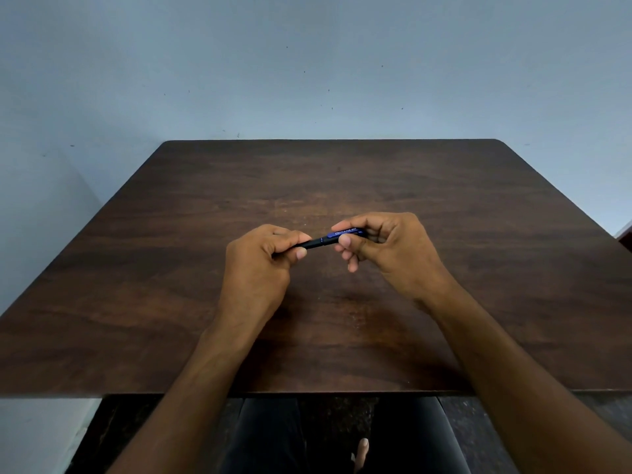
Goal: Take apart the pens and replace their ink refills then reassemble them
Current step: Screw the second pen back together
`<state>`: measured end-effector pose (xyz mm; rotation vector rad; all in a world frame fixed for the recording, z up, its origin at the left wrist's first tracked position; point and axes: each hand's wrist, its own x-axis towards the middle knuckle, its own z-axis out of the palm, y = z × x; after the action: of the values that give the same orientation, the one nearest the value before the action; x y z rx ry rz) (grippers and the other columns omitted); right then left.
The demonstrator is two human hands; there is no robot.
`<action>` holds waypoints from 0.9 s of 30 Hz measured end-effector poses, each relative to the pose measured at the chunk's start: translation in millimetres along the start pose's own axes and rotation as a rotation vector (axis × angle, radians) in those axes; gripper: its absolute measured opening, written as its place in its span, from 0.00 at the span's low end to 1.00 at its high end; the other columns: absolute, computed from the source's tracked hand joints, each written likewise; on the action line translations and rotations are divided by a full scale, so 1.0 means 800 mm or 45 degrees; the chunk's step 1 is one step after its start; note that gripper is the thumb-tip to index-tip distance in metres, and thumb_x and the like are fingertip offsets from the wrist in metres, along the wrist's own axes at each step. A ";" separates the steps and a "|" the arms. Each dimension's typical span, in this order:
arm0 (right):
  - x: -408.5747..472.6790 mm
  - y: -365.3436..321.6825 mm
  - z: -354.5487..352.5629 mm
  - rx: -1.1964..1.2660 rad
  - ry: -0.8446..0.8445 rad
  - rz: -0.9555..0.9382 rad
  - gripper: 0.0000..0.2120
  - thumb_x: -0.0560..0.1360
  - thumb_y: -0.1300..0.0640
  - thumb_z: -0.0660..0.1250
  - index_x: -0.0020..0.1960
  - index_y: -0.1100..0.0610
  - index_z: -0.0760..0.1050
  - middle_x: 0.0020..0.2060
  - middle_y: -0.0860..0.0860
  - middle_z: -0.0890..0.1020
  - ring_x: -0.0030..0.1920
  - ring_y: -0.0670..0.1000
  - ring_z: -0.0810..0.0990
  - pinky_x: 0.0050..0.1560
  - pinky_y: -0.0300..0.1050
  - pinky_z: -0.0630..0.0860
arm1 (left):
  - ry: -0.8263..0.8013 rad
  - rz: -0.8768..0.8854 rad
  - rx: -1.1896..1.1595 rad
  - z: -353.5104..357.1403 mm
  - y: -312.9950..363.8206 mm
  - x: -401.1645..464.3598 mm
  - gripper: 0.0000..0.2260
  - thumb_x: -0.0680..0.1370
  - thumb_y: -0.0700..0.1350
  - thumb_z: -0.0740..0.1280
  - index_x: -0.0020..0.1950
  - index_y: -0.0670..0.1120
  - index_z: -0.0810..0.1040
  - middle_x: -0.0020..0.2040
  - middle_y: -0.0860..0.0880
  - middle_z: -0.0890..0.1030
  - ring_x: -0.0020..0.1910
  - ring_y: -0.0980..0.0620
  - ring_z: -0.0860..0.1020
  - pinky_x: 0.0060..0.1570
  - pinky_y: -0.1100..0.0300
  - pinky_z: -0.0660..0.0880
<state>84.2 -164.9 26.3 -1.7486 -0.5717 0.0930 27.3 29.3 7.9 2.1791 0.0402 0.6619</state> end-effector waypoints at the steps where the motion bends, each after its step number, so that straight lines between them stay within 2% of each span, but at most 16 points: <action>1: 0.000 0.000 0.001 0.068 0.015 0.018 0.10 0.77 0.67 0.69 0.57 0.65 0.81 0.38 0.54 0.86 0.34 0.46 0.84 0.37 0.38 0.81 | 0.006 -0.020 -0.012 -0.001 0.001 0.000 0.11 0.73 0.35 0.74 0.52 0.47 0.86 0.44 0.59 0.82 0.45 0.68 0.79 0.47 0.77 0.70; 4: 0.001 0.003 0.009 0.398 0.147 0.118 0.13 0.74 0.67 0.73 0.58 0.65 0.80 0.39 0.59 0.86 0.37 0.53 0.84 0.37 0.44 0.82 | 0.052 -0.054 -0.033 -0.001 0.005 0.002 0.11 0.72 0.37 0.76 0.53 0.49 0.86 0.43 0.63 0.81 0.45 0.68 0.80 0.47 0.77 0.70; 7: -0.001 0.006 0.021 0.715 0.329 0.265 0.13 0.72 0.65 0.75 0.55 0.68 0.79 0.39 0.61 0.86 0.36 0.55 0.84 0.37 0.47 0.83 | 0.084 -0.101 -0.047 0.000 0.009 0.000 0.11 0.72 0.41 0.77 0.52 0.52 0.86 0.43 0.63 0.82 0.45 0.67 0.80 0.47 0.77 0.71; 11: -0.008 0.007 0.040 0.800 0.395 0.373 0.10 0.72 0.63 0.76 0.49 0.69 0.82 0.37 0.61 0.86 0.34 0.54 0.84 0.35 0.45 0.82 | 0.112 -0.151 -0.079 0.009 0.013 -0.009 0.11 0.70 0.44 0.78 0.51 0.53 0.86 0.43 0.61 0.84 0.45 0.68 0.81 0.46 0.77 0.72; 14: -0.012 0.005 0.057 0.628 0.423 0.361 0.09 0.71 0.63 0.77 0.48 0.67 0.81 0.33 0.58 0.86 0.31 0.51 0.84 0.33 0.44 0.82 | 0.113 -0.147 -0.110 0.019 0.024 -0.015 0.10 0.70 0.45 0.78 0.51 0.53 0.87 0.43 0.59 0.85 0.43 0.67 0.82 0.46 0.75 0.74; 18: -0.010 0.000 0.058 0.448 0.519 0.349 0.05 0.70 0.64 0.78 0.43 0.59 0.83 0.32 0.56 0.87 0.30 0.50 0.83 0.34 0.44 0.82 | 0.114 -0.076 -0.095 0.026 0.037 -0.024 0.11 0.71 0.46 0.78 0.53 0.53 0.86 0.39 0.64 0.81 0.43 0.68 0.80 0.42 0.77 0.71; 21: -0.011 -0.007 0.042 0.330 0.459 0.364 0.03 0.72 0.63 0.76 0.44 0.58 0.85 0.33 0.54 0.87 0.31 0.48 0.83 0.36 0.43 0.81 | 0.049 -0.025 -0.093 0.029 0.041 -0.031 0.12 0.72 0.49 0.76 0.56 0.54 0.85 0.41 0.60 0.83 0.44 0.64 0.81 0.43 0.75 0.73; 24: -0.014 -0.011 0.014 0.040 0.424 0.331 0.05 0.74 0.61 0.75 0.43 0.52 0.86 0.28 0.45 0.85 0.29 0.40 0.82 0.31 0.34 0.76 | -0.039 -0.017 -0.099 0.036 0.045 -0.031 0.11 0.74 0.49 0.74 0.56 0.52 0.85 0.46 0.60 0.84 0.46 0.66 0.81 0.47 0.73 0.75; 27: -0.016 -0.012 -0.015 -0.335 0.394 0.347 0.04 0.74 0.57 0.75 0.49 0.51 0.86 0.32 0.43 0.85 0.32 0.39 0.82 0.33 0.37 0.77 | -0.079 -0.019 -0.067 0.042 0.047 -0.028 0.09 0.75 0.48 0.74 0.55 0.52 0.86 0.48 0.59 0.85 0.48 0.67 0.81 0.50 0.71 0.76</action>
<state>74.3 -179.9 35.6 -2.0411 -0.1208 -0.0655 16.4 -24.8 8.8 2.1452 0.0061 0.5805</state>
